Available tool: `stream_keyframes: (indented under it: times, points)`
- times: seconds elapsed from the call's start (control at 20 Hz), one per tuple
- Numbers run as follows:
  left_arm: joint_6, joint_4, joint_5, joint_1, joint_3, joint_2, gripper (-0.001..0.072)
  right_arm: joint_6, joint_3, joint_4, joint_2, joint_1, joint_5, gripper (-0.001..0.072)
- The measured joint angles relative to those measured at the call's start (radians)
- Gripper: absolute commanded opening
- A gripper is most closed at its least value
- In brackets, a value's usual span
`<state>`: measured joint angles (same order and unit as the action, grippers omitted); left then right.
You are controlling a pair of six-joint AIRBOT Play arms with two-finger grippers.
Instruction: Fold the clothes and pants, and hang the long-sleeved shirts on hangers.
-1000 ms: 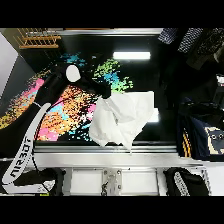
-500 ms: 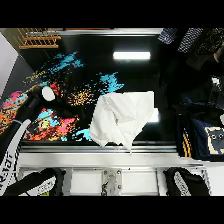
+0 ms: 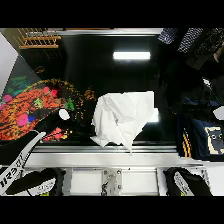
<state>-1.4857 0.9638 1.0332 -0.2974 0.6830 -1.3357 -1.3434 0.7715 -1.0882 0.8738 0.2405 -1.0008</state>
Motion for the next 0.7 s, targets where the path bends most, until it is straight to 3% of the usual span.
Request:
stream_keyframes:
  times: [0.1, 0.35, 0.7]
  points:
    - [0.003, 0.002, -0.005, -0.016, 0.033, -0.023, 0.0007, 0.000, -0.018, 0.004, 0.031, -0.004, 0.000, 0.0483]
    - [0.003, 0.031, 0.008, 0.034, 0.117, -0.042, 0.0007, -0.011, -0.113, 0.018, 0.151, -0.068, 0.027, 0.0481]
    - [0.003, 0.038, 0.035, 0.080, 0.150, -0.045, 0.0007, -0.018, -0.157, 0.160, 0.360, -0.259, 0.224, 0.0480]
